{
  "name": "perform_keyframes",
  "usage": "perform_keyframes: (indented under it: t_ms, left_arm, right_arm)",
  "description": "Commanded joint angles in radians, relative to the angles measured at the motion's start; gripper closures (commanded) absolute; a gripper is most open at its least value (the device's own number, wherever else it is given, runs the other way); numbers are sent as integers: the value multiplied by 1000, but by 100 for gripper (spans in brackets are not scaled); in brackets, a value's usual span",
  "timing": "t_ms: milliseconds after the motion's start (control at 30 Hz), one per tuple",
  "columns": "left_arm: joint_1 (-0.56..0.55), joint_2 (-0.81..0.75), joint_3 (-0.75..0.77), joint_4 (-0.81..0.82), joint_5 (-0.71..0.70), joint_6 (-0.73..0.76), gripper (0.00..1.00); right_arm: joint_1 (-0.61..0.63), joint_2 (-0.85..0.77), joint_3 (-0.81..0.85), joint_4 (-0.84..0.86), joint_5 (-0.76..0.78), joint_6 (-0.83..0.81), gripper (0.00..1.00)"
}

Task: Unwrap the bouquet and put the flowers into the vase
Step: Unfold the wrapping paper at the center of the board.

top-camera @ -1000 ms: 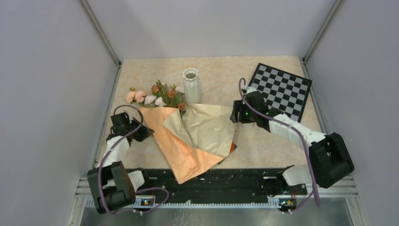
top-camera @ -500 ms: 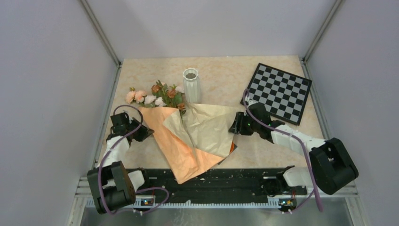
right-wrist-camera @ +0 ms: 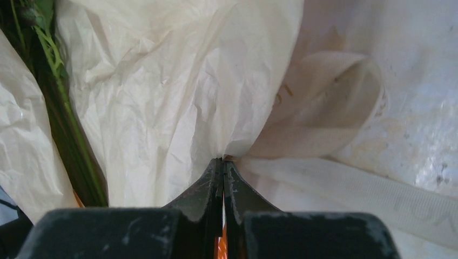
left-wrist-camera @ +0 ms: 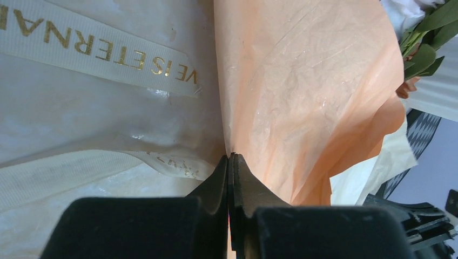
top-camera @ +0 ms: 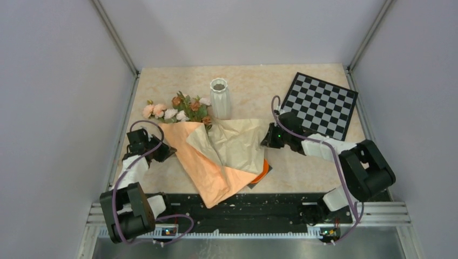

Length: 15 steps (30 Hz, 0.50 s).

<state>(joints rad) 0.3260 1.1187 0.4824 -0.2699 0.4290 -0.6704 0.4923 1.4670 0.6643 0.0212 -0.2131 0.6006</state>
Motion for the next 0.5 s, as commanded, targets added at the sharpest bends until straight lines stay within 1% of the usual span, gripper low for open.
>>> perform_keyframes:
  t_ms: [0, 267, 367, 467]
  left_arm:
    - [5, 33, 42, 57, -11, 2, 100]
    - [5, 132, 93, 111, -26, 0, 100]
    - [5, 153, 121, 111, -39, 0, 100]
    - [5, 141, 134, 96, -58, 7, 100]
  right_arm:
    - [-7, 69, 146, 60, 63, -39, 100]
    - [-9, 231, 326, 3, 128, -102, 100]
    - [-9, 252, 351, -10, 139, -112, 100]
    - [-9, 239, 349, -16, 148, -118, 100]
